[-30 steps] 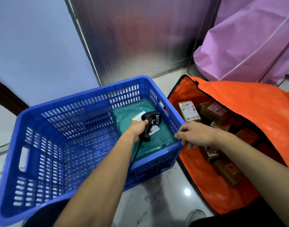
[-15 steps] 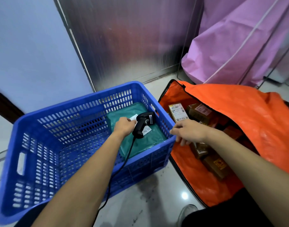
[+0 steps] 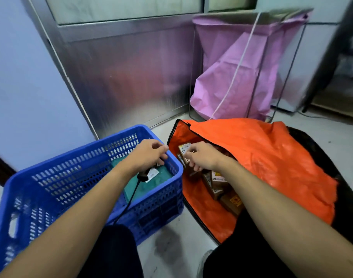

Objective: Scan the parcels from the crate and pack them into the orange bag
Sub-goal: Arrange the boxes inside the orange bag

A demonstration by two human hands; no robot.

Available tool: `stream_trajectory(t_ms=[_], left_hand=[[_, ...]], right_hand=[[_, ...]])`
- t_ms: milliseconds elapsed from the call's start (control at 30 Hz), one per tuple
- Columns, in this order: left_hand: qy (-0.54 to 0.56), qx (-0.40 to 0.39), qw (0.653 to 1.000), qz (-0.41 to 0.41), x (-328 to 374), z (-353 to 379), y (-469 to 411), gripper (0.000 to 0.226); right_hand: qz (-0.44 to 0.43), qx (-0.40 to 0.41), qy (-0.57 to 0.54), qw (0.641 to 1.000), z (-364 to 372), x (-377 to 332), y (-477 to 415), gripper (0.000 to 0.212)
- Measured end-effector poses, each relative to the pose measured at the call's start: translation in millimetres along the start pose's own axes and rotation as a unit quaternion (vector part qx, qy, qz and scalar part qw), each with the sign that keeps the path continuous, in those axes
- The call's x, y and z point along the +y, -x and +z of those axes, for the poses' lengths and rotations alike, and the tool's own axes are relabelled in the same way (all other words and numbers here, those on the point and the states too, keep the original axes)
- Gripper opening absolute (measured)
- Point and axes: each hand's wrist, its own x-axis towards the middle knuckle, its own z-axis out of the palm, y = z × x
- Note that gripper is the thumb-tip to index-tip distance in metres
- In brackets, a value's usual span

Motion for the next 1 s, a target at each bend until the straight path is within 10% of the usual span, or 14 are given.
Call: stream_trajectory(t_ms=[267,533,700,1000], left_hand=[[-0.002,0.001,1.0,0.02,64,25,-7,0.026],[-0.11,-0.046,0.991,0.067,77,82,-79,0.026],[-0.469,-0.07,0.862,0.177,54,111,-139,0.042],[-0.519,-0.093,0.829,0.185,29,158,-195,0.085]], right_hand=[[0.013,0.034,0.093,0.995,-45,29,44,0.025],[0.124,0.004,0.377,0.918,-103,49,79,0.043],[0.189,0.032,0.442,0.876,-83,95,91,0.062],[0.252,-0.012,0.451,0.856,-86,139,103,0.048]])
